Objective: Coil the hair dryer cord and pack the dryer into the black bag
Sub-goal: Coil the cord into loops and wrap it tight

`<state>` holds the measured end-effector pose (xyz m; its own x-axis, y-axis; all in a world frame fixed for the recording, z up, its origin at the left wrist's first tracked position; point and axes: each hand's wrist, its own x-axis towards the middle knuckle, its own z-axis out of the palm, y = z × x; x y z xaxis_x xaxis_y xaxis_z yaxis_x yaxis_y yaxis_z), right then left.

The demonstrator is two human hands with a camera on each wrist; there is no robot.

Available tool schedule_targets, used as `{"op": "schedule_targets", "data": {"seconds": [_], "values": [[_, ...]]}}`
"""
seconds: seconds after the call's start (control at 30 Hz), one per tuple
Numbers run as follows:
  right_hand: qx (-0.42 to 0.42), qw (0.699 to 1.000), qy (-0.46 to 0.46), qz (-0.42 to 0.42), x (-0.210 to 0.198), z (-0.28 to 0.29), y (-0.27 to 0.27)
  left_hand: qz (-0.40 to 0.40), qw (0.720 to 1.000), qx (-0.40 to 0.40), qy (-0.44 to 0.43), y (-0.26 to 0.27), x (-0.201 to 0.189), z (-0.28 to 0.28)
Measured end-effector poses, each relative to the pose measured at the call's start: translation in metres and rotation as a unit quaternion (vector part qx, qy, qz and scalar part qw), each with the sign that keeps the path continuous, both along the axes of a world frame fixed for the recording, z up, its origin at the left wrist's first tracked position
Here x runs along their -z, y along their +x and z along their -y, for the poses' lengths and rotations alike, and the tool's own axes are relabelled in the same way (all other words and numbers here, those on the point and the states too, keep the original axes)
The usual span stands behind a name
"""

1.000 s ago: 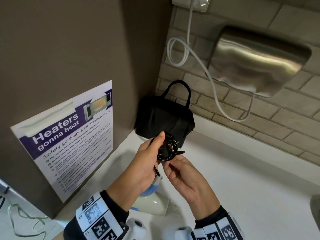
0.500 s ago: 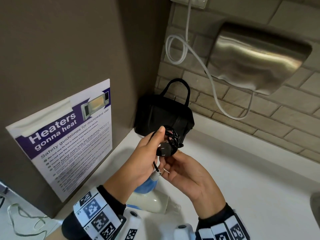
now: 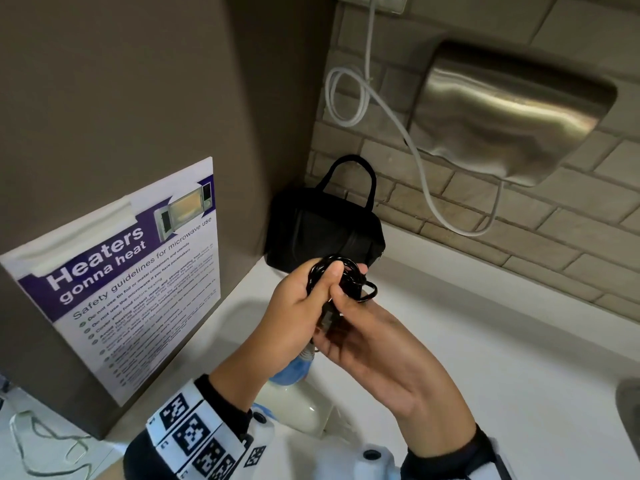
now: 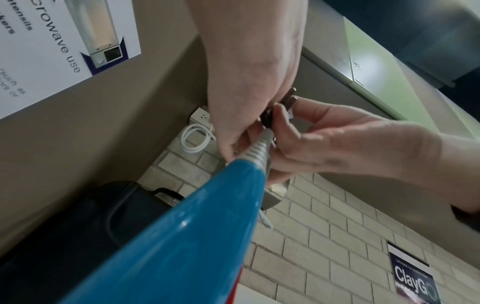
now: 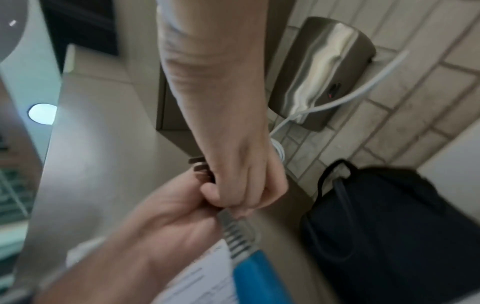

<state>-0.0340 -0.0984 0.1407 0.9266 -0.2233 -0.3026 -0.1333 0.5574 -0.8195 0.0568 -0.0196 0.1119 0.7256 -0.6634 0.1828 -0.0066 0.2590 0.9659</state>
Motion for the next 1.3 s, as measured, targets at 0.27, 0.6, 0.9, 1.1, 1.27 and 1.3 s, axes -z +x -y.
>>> {"op": "schedule_targets", "data": {"seconds": [0.27,0.6,0.9,1.1,1.27,1.3], "values": [[0.016,0.956,-0.292,0.005,0.004,-0.006,-0.016,0.002,0.999,-0.029,-0.019,0.003,0.002,-0.001],[-0.060,0.904,-0.422,0.045,0.003,-0.047,-0.049,-0.112,0.978,-0.149,-0.093,0.018,-0.007,0.009],[-0.068,0.943,-0.326,0.003,0.005,-0.031,-0.039,-0.190,0.969,-0.115,-0.105,0.017,-0.010,0.007],[-0.014,0.910,-0.415,0.017,0.001,-0.049,-0.050,-0.199,0.962,-0.156,-0.105,0.018,-0.012,0.008],[-0.008,0.897,-0.442,0.006,0.016,-0.031,-0.061,-0.252,0.950,-0.134,-0.126,0.028,-0.016,0.004],[0.004,0.903,-0.429,0.002,0.020,-0.024,-0.061,-0.260,0.949,-0.125,-0.127,0.029,-0.016,0.003]]}}
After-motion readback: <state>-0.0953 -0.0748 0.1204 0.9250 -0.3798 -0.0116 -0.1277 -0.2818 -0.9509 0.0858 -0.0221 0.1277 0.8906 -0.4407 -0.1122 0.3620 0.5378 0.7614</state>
